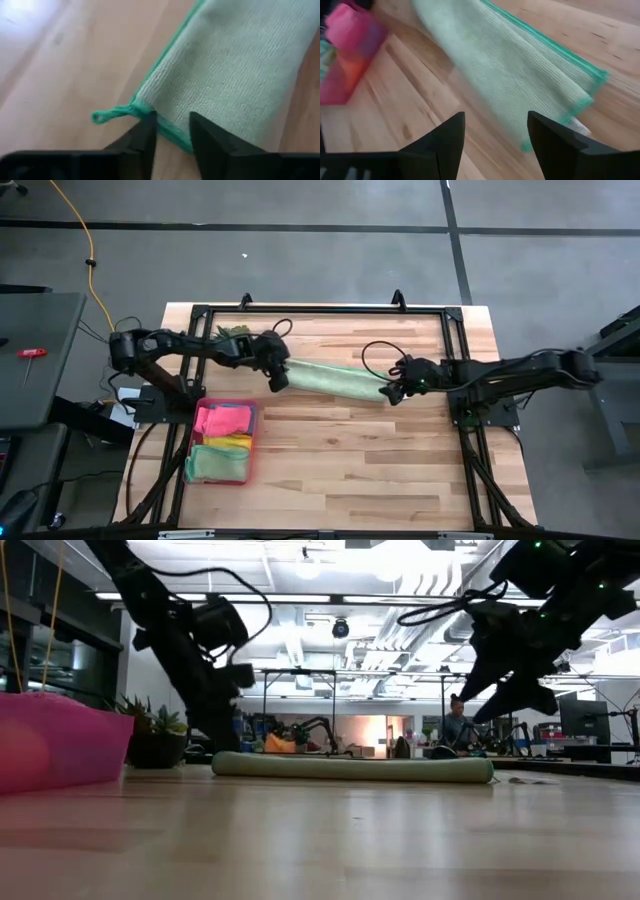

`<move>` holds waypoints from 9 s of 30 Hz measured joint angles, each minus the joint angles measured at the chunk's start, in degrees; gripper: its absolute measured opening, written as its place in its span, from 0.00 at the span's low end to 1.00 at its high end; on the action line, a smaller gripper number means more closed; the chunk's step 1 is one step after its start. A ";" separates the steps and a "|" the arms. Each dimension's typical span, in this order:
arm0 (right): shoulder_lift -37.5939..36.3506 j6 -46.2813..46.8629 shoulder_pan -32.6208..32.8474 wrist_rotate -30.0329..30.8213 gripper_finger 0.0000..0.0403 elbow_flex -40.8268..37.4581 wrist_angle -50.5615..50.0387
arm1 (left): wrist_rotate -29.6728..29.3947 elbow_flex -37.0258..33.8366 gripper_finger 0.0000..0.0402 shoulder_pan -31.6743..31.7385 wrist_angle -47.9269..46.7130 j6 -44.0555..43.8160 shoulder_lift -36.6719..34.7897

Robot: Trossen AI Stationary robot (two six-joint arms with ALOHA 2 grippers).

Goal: Fold microfiber towels
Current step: Fold the green microfiber towel

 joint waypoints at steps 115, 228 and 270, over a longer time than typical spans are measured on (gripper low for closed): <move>1.81 4.64 -18.99 -8.13 0.01 5.97 -34.97 | 7.15 4.72 0.00 -9.01 6.60 -23.54 2.41; 17.69 -4.88 -11.39 -8.26 0.53 30.05 -14.23 | -0.69 8.43 0.00 -13.82 18.15 1.50 4.31; 17.76 -5.34 -11.37 -4.72 0.53 30.05 -14.43 | 5.80 23.91 0.17 -15.08 -15.86 7.90 16.55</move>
